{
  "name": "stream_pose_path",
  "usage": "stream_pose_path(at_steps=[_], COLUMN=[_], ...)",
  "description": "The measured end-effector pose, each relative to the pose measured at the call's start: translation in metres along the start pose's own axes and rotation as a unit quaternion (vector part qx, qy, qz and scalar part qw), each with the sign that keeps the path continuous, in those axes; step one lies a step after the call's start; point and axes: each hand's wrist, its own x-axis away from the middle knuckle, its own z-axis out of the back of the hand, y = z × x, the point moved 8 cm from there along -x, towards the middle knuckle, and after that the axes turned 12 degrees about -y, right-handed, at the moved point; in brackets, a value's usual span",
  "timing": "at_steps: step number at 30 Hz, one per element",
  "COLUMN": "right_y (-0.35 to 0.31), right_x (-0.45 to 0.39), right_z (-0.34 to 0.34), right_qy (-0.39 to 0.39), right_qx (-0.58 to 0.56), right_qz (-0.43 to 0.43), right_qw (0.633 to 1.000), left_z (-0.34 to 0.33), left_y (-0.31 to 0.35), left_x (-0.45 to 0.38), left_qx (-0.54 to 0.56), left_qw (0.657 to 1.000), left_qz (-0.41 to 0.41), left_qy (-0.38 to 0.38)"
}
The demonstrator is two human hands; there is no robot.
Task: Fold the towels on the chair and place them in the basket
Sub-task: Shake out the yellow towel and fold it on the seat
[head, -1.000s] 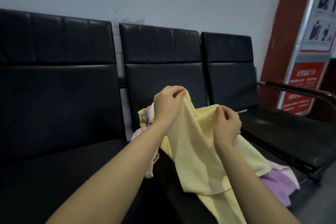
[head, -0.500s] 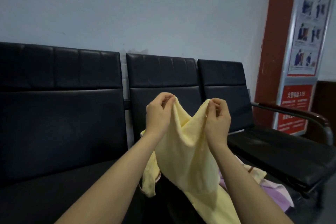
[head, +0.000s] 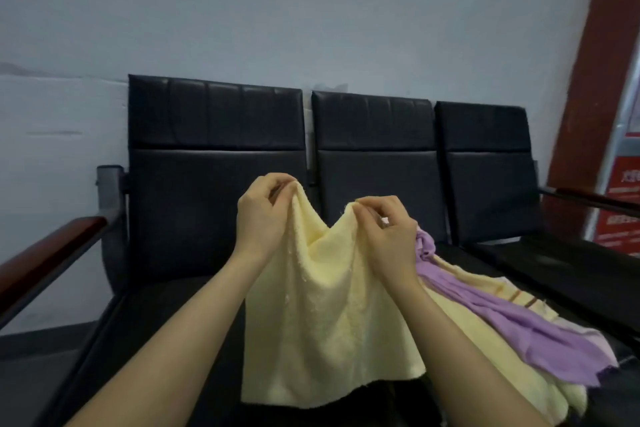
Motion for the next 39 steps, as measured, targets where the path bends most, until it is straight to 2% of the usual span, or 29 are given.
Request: stream_pose_path(at_steps=[5,9,12,16,19,21,23,29,32,34,36,38,39], right_y=[0.001,0.016,0.044,0.087,0.12,0.143,0.16,0.177,0.182,0.184,0.184,0.176,0.169], right_x=[0.049,0.086,0.11,0.13,0.146,0.163,0.176,0.165,0.157,0.151,0.145,0.137,0.134], right_z=[-0.058,-0.098,-0.11,-0.098,-0.097,-0.104,-0.113,-0.145,-0.167,-0.179,-0.185,-0.181,-0.177], right_qy=[-0.119,-0.232,-0.261,-0.274,-0.365,-0.441,-0.494,-0.54,-0.537,-0.545,-0.548,-0.513,-0.487], right_qx=[-0.022,-0.025,-0.034,0.085,0.227,0.277,0.304,0.325,0.29,0.272,0.262,0.245,0.237], right_qz=[-0.009,-0.04,-0.107,-0.173,-0.226,-0.258,-0.255,-0.217,-0.211,-0.214,-0.216,-0.208,-0.196], right_qw=[0.993,0.972,0.959,0.942,0.874,0.814,0.773,0.746,0.764,0.764,0.764,0.796,0.818], left_z=[0.046,0.064,0.056,0.027,-0.003,-0.022,-0.029,-0.009,0.004,0.013,0.025,0.039,0.046], left_y=[-0.045,-0.083,-0.11,-0.145,-0.165,-0.179,-0.195,-0.224,-0.229,-0.232,-0.233,-0.23,-0.229], left_x=[0.056,0.095,0.118,0.139,0.152,0.166,0.177,0.177,0.174,0.172,0.168,0.162,0.158], left_qx=[-0.048,-0.165,-0.256,-0.304,-0.336,-0.366,-0.379,-0.441,-0.458,-0.451,-0.421,-0.402,-0.411], left_qw=[0.997,0.982,0.955,0.91,0.86,0.811,0.78,0.747,0.746,0.763,0.799,0.831,0.836], left_qz=[0.061,0.093,0.125,0.178,0.188,0.181,0.19,0.236,0.244,0.25,0.265,0.281,0.283], left_qy=[0.008,-0.015,-0.087,-0.22,-0.334,-0.419,-0.46,-0.437,-0.417,-0.389,-0.338,-0.261,-0.229])
